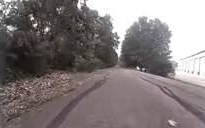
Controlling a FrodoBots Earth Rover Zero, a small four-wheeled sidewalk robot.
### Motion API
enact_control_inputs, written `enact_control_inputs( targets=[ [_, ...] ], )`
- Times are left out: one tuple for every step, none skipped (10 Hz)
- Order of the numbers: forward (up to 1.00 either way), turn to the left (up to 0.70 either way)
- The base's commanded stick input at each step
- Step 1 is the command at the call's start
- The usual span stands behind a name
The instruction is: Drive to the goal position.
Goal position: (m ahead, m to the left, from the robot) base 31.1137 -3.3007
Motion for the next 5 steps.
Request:
enact_control_inputs(
  targets=[
    [0.70,0.00],
    [0.70,0.00],
    [0.70,0.00],
    [0.70,0.00],
    [0.70,0.00]
  ],
)
